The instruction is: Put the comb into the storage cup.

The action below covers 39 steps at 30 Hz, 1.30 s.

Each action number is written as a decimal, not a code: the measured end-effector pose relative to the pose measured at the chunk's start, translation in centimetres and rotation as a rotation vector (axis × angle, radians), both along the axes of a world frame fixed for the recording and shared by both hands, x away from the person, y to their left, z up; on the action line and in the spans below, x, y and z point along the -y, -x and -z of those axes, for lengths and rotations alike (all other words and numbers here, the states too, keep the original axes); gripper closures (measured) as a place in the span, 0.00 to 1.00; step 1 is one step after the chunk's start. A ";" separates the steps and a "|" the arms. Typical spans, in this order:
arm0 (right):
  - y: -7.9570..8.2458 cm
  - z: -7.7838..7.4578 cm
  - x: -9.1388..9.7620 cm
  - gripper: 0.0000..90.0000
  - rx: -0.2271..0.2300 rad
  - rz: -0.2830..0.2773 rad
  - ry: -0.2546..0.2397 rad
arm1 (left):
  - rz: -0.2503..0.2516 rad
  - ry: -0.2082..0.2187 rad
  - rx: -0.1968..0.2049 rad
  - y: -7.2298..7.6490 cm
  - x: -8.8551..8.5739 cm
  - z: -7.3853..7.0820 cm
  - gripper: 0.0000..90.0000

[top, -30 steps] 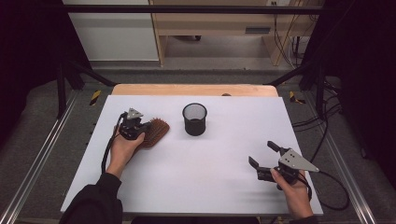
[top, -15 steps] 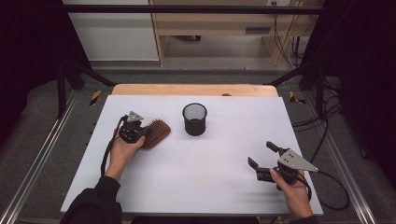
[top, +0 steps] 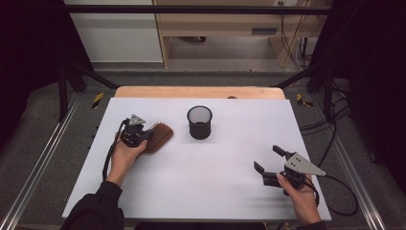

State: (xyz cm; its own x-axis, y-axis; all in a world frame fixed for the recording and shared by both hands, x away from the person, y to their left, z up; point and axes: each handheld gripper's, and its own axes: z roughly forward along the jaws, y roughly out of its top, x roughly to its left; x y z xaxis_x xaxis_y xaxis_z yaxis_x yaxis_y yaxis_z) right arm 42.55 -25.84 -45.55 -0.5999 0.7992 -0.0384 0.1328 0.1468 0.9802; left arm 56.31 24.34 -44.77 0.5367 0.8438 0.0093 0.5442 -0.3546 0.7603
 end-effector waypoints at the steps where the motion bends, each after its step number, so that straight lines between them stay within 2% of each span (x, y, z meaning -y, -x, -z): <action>1: 0.0 0.0 0.0 0.09 0.000 -0.001 0.001 | 0.000 0.009 -0.003 0.1 -0.1 0.0 1.00; 11: -0.1 0.0 0.0 0.09 -0.001 -0.001 0.003 | -0.021 0.014 -0.001 1.2 -1.0 0.0 1.00; 29: -0.1 0.0 -0.1 0.10 0.002 -0.003 0.005 | -0.066 0.025 0.006 4.5 -3.1 0.2 1.00; 31: -0.1 0.0 -0.1 0.10 0.002 -0.004 0.006 | -0.066 0.037 0.011 4.7 -3.3 0.1 1.00; 34: -0.1 0.0 -0.1 0.10 0.005 -0.004 0.006 | -0.054 0.066 0.023 4.7 -3.3 -0.3 1.00; 39: 0.0 -0.1 0.1 0.09 0.008 0.002 -0.001 | -0.040 0.041 0.069 5.3 -3.6 -2.3 1.00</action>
State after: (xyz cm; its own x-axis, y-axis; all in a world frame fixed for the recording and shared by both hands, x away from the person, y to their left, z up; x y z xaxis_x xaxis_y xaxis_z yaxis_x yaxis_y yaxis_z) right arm 42.56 -25.93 -45.45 -0.5980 0.8004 -0.0420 0.1254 0.1453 0.9814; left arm 51.06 27.99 -42.50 0.5021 0.8647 0.0106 0.5027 -0.3019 0.8100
